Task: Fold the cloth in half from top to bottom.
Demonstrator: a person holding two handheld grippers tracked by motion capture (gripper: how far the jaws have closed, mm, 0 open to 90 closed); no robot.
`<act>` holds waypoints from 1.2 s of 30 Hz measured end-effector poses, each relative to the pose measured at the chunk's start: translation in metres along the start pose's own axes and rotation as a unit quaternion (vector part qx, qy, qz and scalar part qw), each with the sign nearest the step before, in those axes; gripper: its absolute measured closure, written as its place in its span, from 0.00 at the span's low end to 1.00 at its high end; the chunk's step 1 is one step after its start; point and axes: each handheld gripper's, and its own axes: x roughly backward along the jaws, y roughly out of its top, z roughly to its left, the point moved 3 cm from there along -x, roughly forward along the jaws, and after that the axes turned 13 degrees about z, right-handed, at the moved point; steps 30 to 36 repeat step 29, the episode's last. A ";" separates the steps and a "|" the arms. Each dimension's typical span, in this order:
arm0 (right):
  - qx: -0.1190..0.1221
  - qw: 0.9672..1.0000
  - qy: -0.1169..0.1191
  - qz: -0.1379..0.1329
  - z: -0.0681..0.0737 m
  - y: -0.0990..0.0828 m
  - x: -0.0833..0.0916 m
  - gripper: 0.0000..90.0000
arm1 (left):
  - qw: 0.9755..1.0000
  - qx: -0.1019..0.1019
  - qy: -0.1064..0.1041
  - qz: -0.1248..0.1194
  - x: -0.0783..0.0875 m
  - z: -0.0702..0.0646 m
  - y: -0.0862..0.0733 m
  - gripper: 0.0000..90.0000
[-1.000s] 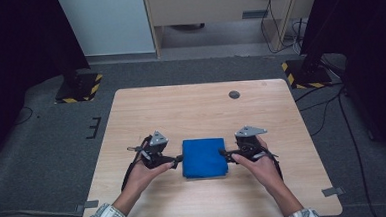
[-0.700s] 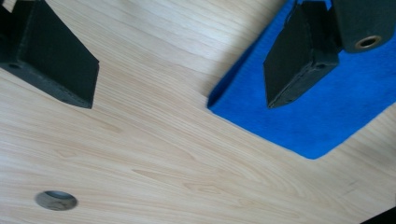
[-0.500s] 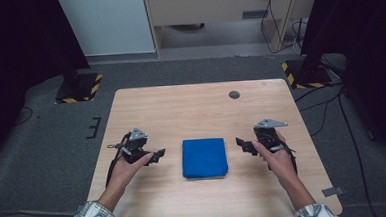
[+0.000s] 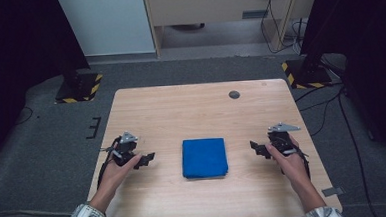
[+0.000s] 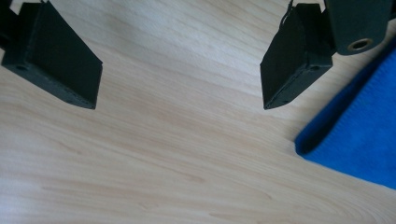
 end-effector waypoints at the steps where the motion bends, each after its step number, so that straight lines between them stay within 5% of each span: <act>1: -0.001 1.000 -0.002 0.003 -0.002 -0.002 -0.001 0.14 | 1.000 0.000 0.000 0.000 0.000 0.000 0.000 0.07; 7: -0.022 1.000 -0.018 0.011 -0.020 -0.008 -0.007 0.15 | 1.000 0.014 0.011 0.007 -0.009 0.011 -0.002 0.07; 18: -0.068 0.994 -0.079 0.024 -0.043 -0.012 -0.023 0.11 | 0.999 0.005 0.051 0.013 -0.030 0.017 0.003 0.06; 20: -0.053 0.994 -0.093 0.036 -0.042 -0.011 -0.026 0.09 | 0.999 0.007 0.053 0.002 -0.032 0.016 0.004 0.06; 24: -0.028 0.995 -0.082 0.044 -0.035 -0.009 -0.029 0.07 | 0.999 0.003 0.053 -0.003 -0.035 0.015 0.005 0.03; 36: -0.040 0.994 -0.088 0.049 -0.032 -0.010 -0.030 0.01 | 0.999 0.005 0.053 -0.002 -0.035 0.015 0.005 0.02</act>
